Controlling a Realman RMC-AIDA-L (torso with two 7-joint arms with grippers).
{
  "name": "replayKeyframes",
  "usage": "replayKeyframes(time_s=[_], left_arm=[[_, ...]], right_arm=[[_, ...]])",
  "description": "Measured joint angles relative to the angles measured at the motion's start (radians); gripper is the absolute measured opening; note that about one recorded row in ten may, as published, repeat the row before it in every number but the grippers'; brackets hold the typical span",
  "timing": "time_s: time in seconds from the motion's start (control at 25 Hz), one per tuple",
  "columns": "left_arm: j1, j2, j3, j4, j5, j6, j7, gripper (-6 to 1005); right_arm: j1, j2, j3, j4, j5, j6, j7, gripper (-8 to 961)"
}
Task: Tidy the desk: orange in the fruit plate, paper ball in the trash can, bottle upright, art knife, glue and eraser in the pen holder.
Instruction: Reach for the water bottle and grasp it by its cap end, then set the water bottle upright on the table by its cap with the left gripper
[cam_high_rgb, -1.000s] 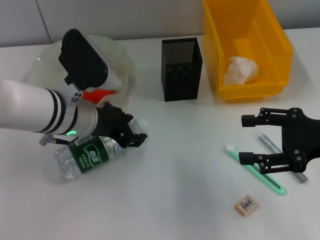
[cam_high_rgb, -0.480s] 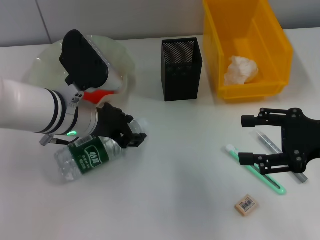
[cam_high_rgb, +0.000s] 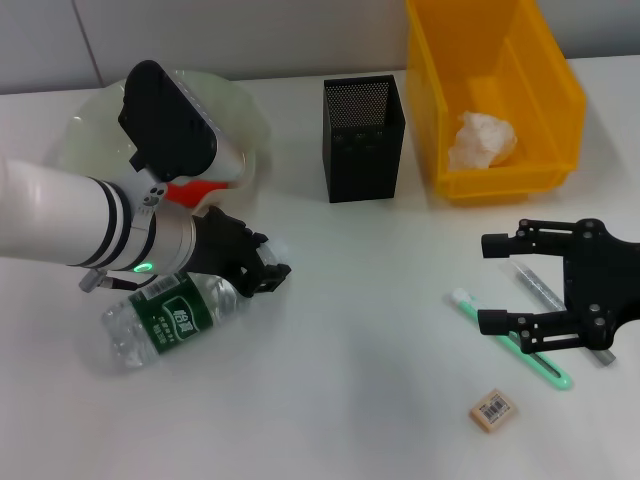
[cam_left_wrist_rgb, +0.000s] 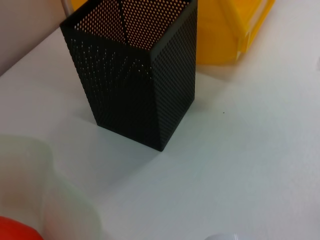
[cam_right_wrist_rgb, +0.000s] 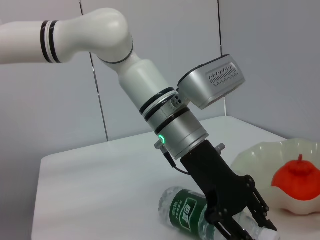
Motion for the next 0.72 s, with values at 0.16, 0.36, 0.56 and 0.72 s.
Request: replayKeyframes(time_s=[0.16, 0.36, 0.56, 0.72], left_arm=[[-0.001, 0.000, 0.000, 0.000, 0.000, 0.001, 0.000, 472], [-0.001, 0.000, 0.000, 0.000, 0.001, 0.005, -0.001, 448], [0.002, 0.000, 0.000, 0.008, 0.002, 0.008, 0.000, 448], [0.005, 0.001, 0.000, 0.013, 0.002, 0.009, 0.001, 447]], right_arm=[[0.000, 0.000, 0.001, 0.000, 0.001, 0.000, 0.000, 824], [0.004, 0.000, 0.001, 0.000, 0.001, 0.000, 0.000, 824], [0.006, 0.000, 0.001, 0.001, 0.001, 0.000, 0.000, 823], [0.004, 0.000, 0.001, 0.002, 0.001, 0.000, 0.000, 823]])
